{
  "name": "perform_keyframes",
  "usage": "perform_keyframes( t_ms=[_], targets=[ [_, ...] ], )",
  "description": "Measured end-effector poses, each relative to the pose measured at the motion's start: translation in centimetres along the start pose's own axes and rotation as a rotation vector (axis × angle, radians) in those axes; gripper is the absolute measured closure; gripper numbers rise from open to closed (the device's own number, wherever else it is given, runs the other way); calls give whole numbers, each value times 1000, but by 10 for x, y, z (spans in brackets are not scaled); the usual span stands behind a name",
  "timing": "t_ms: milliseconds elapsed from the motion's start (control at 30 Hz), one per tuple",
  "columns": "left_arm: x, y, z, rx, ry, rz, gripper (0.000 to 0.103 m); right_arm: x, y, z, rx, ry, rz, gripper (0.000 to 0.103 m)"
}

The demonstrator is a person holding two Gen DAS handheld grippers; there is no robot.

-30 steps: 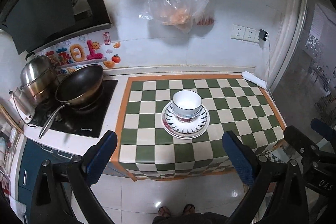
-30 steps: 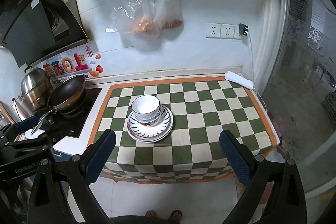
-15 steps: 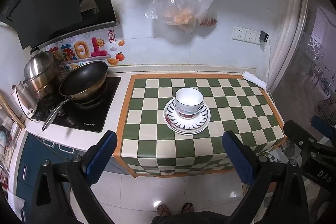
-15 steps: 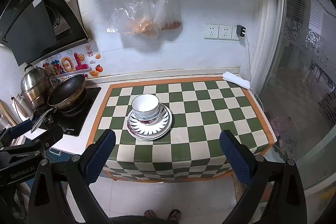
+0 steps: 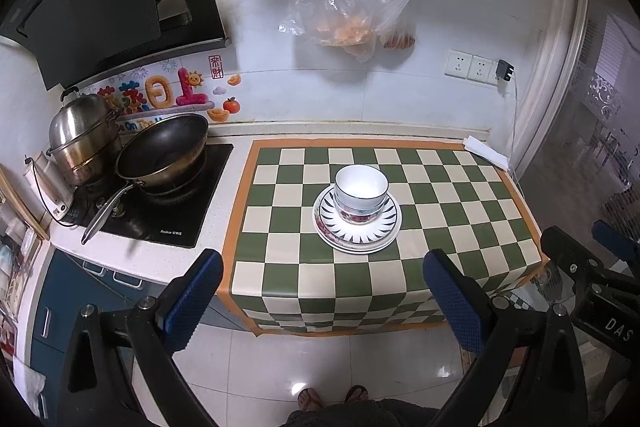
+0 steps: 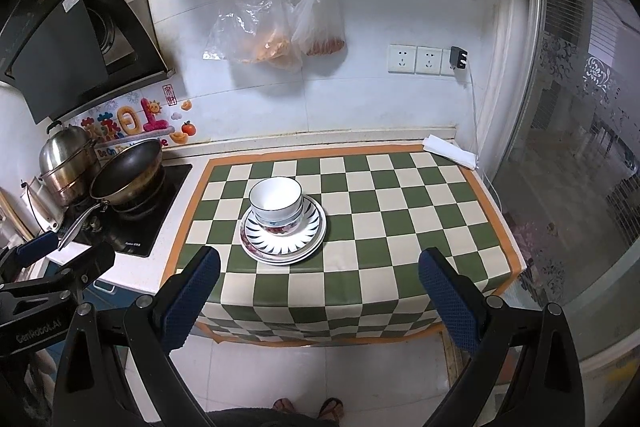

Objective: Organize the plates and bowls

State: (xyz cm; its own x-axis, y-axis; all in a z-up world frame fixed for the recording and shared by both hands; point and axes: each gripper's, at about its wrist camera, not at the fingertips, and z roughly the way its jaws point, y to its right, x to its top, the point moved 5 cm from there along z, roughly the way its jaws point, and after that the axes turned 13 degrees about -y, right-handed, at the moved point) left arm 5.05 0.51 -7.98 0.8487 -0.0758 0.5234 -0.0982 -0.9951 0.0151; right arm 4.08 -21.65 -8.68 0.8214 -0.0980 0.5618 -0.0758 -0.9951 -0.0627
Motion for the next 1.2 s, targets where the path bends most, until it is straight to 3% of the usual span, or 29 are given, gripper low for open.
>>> perform_keyframes(
  t_ms=[1200],
  targets=[
    [-2,14,-9,-1,7,6,0,-12,1,-8,-22,2,23,1]
  ],
)
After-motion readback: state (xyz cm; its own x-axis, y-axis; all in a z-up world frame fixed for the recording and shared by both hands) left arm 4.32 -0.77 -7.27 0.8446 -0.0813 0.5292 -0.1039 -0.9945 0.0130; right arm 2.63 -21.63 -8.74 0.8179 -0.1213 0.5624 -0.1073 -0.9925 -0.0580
